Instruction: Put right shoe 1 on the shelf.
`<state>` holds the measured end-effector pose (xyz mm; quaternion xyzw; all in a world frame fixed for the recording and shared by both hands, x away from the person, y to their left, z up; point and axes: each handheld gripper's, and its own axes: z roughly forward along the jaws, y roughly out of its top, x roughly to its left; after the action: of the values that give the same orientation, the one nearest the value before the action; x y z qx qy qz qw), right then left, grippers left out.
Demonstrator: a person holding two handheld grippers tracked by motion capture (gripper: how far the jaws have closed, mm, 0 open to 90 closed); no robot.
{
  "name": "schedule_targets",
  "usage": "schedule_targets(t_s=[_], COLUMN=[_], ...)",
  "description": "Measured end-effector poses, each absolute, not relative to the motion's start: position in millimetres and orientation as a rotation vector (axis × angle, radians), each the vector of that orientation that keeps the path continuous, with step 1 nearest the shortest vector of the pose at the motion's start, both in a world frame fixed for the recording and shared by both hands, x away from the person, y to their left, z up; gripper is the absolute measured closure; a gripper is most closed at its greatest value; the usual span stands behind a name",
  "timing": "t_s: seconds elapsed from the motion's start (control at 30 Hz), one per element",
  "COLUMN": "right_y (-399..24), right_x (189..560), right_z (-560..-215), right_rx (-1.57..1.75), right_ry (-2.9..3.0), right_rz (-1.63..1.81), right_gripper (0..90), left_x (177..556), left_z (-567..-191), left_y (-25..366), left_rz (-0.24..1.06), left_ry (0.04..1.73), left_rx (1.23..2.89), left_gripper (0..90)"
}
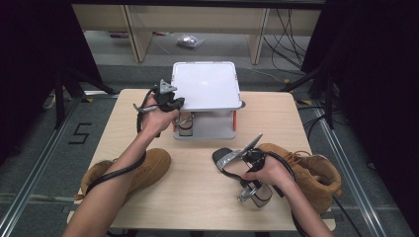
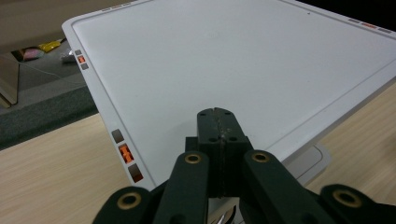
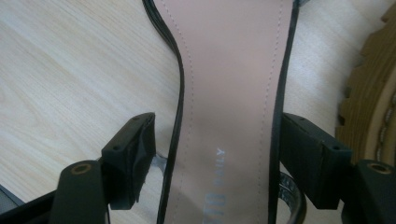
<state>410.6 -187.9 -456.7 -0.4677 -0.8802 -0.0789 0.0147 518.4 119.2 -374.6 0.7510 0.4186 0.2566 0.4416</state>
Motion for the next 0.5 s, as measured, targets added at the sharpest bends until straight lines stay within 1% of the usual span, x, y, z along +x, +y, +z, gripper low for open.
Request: schedule_targets(t_s=[0.3,0.5], right_y=[-185,-183], right_x=[417,419], right_z=[-466,-470], right_rx=[-1.403,-1.389], right_ry=[-2.756,-2.754], right_rz=[-0.209,-0.179], right_gripper=[30.8,34.8], left_x=[519,519], left_z=[-374,-374], left_y=[119,119], left_rz=[0.63,0.63], left_ry=[1.043,1.044], left_rx=[1.862,1.864], left_gripper=[89.6,89.6])
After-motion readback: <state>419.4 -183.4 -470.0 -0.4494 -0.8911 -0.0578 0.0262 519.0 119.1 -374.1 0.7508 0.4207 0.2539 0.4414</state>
